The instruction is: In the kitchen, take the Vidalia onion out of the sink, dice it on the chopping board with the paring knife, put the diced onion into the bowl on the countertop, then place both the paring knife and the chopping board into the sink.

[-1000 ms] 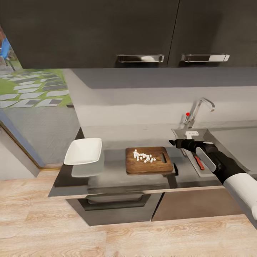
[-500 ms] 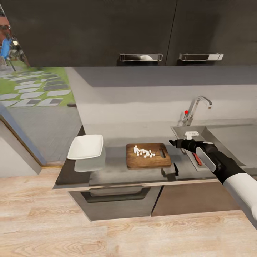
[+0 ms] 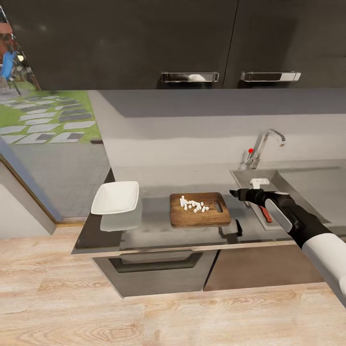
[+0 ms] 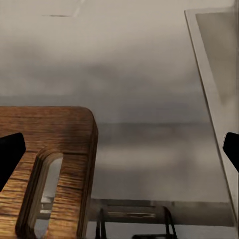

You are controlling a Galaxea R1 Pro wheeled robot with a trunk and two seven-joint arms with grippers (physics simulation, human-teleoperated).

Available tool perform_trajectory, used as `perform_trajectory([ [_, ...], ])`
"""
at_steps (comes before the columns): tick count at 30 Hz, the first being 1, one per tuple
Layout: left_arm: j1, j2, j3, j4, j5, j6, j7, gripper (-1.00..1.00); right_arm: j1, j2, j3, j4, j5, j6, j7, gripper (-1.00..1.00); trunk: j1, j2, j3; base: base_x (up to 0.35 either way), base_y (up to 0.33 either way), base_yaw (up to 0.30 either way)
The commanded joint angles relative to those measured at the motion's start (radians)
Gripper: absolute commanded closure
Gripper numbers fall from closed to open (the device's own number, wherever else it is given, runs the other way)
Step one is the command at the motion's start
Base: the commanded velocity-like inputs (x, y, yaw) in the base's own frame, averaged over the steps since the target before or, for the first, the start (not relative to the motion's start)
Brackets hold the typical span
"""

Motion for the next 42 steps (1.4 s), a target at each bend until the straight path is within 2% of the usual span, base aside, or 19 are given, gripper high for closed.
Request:
perform_trajectory([
  [1, 0.000, -0.001, 0.003, -0.001, 0.009, 0.000, -0.008, -1.00, -0.001, 0.000, 0.003, 0.008, -0.002, 0.003, 0.000, -1.00, 0.001, -0.002, -0.002, 0.000, 0.000, 0.000],
  [15, 0.000, -0.001, 0.003, -0.001, 0.009, 0.000, -0.008, -1.00, -0.001, 0.005, 0.006, 0.022, -0.001, 0.003, 0.000, -1.00, 0.001, -0.002, -0.004, 0.000, 0.000, 0.000],
  [42, 0.000, -0.001, 0.004, -0.001, 0.009, 0.001, -0.008, -1.00, -0.001, 0.007, 0.006, 0.023, -0.001, 0.003, 0.000, -1.00, 0.001, -0.002, -0.030, 0.000, 0.000, 0.047],
])
